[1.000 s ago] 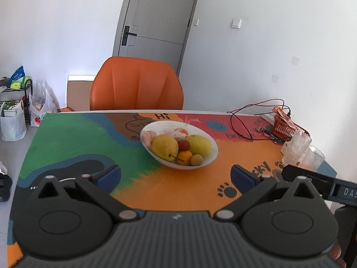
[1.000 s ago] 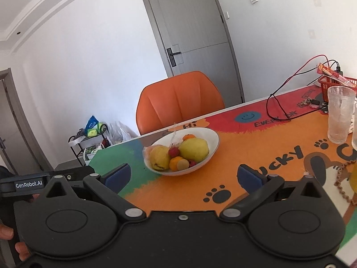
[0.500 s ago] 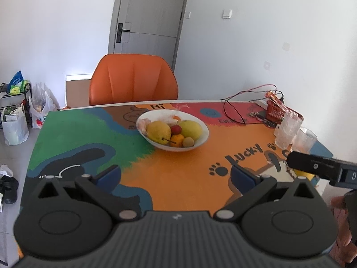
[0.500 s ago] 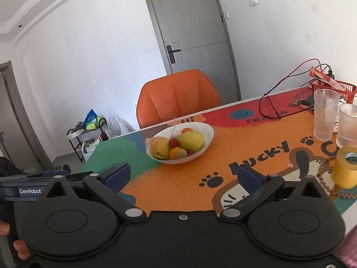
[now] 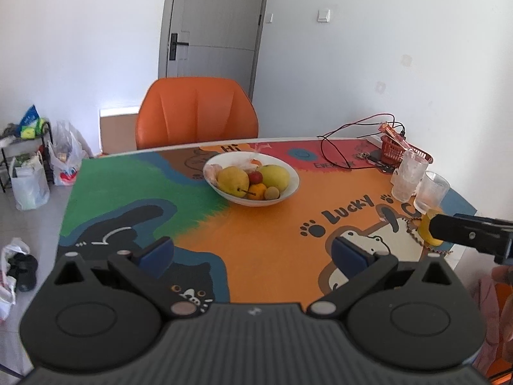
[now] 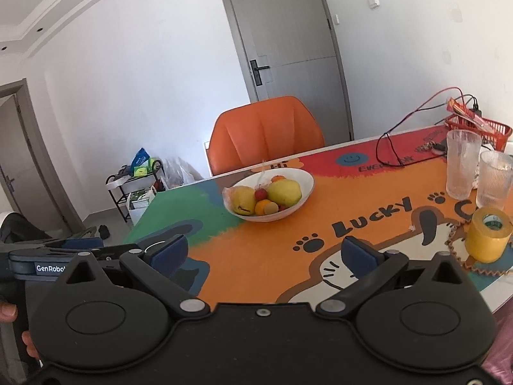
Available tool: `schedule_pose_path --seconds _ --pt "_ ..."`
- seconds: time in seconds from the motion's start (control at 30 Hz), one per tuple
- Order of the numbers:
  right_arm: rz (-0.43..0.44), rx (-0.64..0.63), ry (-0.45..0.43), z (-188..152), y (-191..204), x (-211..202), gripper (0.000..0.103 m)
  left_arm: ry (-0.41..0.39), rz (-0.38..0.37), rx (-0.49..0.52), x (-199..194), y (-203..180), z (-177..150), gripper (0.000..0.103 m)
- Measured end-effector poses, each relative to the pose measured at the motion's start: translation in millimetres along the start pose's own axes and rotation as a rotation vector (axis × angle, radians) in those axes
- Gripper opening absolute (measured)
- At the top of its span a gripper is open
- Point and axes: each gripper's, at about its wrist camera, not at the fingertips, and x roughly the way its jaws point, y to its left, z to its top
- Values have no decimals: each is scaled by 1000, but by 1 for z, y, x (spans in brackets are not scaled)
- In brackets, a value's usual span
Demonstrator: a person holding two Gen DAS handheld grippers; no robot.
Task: Organize fruits
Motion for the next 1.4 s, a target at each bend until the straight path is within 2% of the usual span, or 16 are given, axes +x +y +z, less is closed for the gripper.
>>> schedule_pose_path --seconds 0.3,0.83,1.4 --pt "15 -43 8 0 13 -9 103 -11 -35 20 -18 -5 -2 103" --pt "21 -61 17 -1 19 -6 103 -40 1 13 -22 -3 -4 103" --pt "23 -59 18 -2 19 -7 103 -40 0 0 -24 -2 -5 103"
